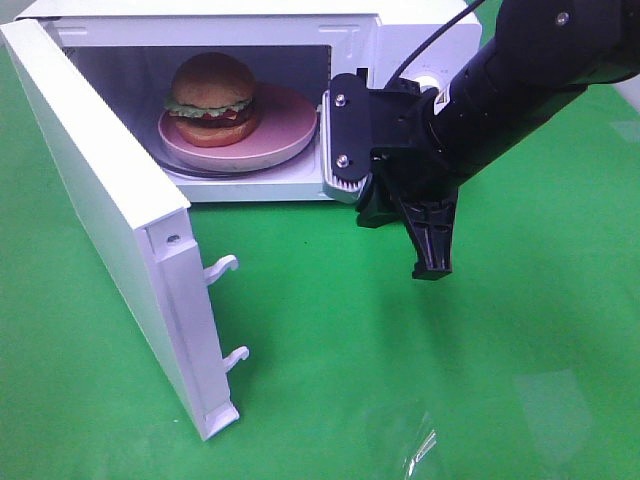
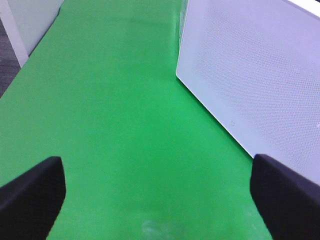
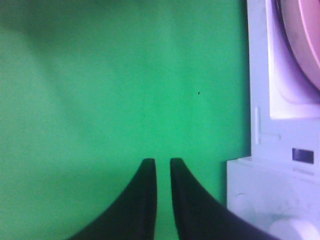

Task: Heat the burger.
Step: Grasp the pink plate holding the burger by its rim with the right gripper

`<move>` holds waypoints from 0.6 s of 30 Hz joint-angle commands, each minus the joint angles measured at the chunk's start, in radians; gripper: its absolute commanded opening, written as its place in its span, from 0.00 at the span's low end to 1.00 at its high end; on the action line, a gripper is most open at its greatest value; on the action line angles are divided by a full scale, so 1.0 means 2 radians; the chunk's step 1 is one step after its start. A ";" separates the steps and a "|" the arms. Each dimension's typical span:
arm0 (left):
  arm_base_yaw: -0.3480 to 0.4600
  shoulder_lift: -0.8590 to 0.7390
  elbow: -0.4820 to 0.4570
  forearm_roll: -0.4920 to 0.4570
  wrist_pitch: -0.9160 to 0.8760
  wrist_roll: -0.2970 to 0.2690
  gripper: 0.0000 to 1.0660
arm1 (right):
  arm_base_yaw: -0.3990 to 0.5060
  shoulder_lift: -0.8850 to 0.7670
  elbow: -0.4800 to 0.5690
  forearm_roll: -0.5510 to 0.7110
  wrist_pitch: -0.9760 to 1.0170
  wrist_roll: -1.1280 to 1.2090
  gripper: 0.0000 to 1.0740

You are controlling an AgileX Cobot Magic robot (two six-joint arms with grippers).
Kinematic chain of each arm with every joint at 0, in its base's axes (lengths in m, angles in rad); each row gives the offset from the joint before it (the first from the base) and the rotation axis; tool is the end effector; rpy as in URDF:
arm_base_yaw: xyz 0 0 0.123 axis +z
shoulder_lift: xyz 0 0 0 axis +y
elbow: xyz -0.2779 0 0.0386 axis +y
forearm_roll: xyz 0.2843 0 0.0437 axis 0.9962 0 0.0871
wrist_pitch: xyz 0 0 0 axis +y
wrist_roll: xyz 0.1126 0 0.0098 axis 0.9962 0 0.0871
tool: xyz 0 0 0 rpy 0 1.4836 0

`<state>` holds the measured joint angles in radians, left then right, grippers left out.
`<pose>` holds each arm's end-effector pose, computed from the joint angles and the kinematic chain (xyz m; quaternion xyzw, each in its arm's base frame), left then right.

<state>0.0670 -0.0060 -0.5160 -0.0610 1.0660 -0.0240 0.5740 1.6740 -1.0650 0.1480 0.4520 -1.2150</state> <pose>0.0481 -0.0028 0.2898 -0.0370 0.8476 -0.0191 0.5289 0.3227 0.2173 0.1756 -0.7095 0.6388 -0.0445 0.2942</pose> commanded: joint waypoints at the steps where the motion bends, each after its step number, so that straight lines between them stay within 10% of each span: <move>1: 0.001 -0.002 -0.001 -0.001 0.002 0.001 0.86 | 0.000 -0.005 -0.003 -0.038 -0.005 -0.091 0.25; 13: 0.001 -0.002 -0.001 -0.001 0.002 0.001 0.86 | 0.000 -0.005 -0.033 -0.118 -0.014 -0.017 0.83; 18: 0.001 -0.002 -0.001 -0.001 0.002 0.001 0.86 | 0.001 -0.005 -0.051 -0.147 -0.016 0.015 0.88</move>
<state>0.0670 -0.0060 -0.5160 -0.0610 1.0660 -0.0240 0.5760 1.6740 -1.1590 -0.1280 0.4180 -1.2110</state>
